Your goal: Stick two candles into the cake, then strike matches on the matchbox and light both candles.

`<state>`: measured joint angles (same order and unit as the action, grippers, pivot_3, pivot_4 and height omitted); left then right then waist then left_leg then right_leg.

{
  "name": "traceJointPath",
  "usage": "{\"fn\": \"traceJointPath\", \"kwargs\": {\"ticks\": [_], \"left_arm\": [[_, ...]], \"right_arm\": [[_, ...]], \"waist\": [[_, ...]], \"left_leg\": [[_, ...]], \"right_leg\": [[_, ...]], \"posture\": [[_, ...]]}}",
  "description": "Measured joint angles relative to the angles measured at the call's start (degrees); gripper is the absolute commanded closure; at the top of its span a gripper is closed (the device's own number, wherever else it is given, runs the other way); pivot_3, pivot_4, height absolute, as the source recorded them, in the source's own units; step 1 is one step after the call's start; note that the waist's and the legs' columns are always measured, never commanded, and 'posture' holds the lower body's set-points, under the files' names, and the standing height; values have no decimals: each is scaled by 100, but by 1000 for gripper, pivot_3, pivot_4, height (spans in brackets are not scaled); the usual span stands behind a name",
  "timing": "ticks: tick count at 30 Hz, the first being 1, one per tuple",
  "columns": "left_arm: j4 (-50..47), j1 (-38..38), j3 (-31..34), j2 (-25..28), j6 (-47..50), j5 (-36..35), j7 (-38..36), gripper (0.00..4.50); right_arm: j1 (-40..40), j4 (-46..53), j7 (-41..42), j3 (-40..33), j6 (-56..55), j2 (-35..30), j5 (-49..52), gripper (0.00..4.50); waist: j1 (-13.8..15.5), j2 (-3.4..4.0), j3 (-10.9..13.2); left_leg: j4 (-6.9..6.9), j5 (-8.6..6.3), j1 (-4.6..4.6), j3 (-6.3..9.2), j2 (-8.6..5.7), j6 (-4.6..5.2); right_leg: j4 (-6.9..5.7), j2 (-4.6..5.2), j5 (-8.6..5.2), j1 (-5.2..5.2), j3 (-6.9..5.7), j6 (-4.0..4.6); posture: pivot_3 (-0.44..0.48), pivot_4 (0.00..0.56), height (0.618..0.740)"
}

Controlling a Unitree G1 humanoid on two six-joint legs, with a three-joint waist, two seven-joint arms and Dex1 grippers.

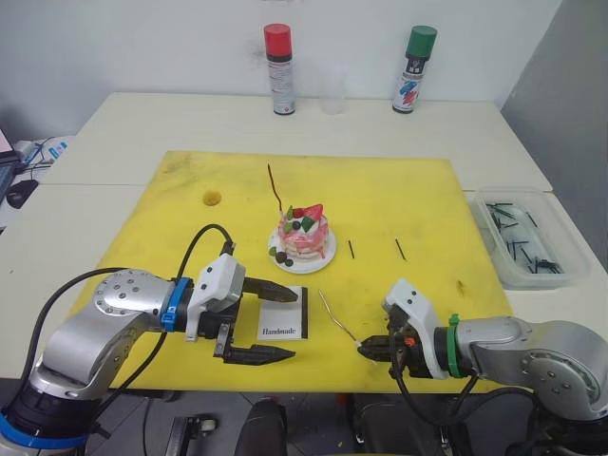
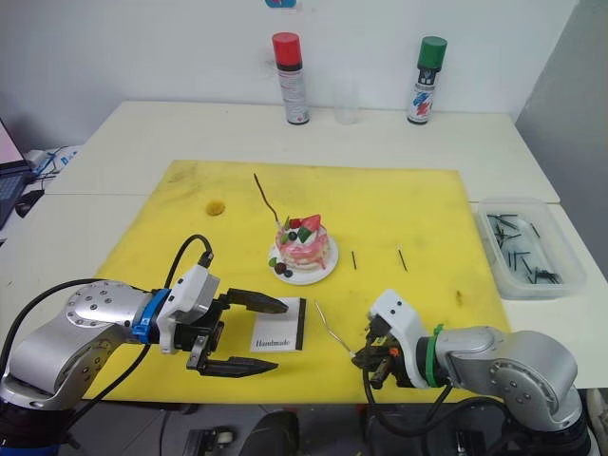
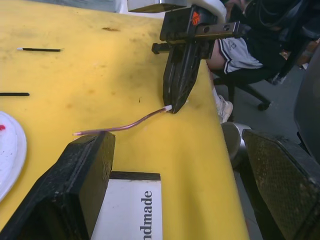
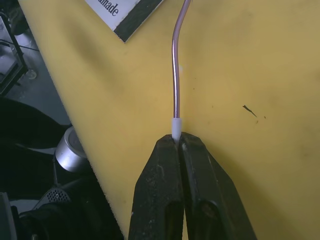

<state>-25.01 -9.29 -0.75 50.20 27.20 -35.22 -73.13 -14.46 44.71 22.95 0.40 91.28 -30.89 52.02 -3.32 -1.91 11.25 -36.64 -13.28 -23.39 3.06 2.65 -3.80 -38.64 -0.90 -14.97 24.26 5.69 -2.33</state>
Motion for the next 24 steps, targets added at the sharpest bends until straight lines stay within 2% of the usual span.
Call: {"fn": "traceJointPath", "kwargs": {"ticks": [5,12,16,19,21,24], "left_arm": [[8,-1,59,-51,162,-189,137,0],[-18,89,102,-33,235,-296,59,0],[-94,51,21,-72,242,-312,-13,0],[-190,-69,-85,-212,299,-431,-4,0],[-207,-122,-139,-268,365,-494,7,0],[-238,-190,-169,-347,406,-529,50,0]], "right_arm": [[-378,-62,298,-587,77,-523,474,4454],[-453,-195,917,-1330,-55,-2339,791,4454],[430,-165,1505,-1550,-806,-3639,304,4454],[1410,-178,2046,-1769,-1684,-4220,-355,4454],[2091,-261,2393,-1922,-2318,-4492,-918,4454],[2822,-531,2800,-2173,-3026,-4538,-1574,4454]], "waist": [[1,0,0],[9,0,1],[29,0,1],[39,-1,1],[42,-1,1],[28,-2,1]], "left_leg": [[-1,0,0,1,0,0],[3,0,-3,-1,-2,1],[4,-1,-3,-2,-2,1],[0,-1,-3,-5,-3,0],[-4,-1,-2,-5,-2,0],[-11,-1,0,-8,-1,0]], "right_leg": [[0,0,0,-1,-2,0],[7,1,0,0,-2,0],[15,3,-1,-1,-2,0],[17,5,0,-5,-1,-3],[17,5,1,-6,-1,-4],[14,4,3,-8,1,-7]], "posture": [[0,150,740],[0,150,740],[0,150,740],[0,150,740],[0,150,740],[0,150,740]]}}
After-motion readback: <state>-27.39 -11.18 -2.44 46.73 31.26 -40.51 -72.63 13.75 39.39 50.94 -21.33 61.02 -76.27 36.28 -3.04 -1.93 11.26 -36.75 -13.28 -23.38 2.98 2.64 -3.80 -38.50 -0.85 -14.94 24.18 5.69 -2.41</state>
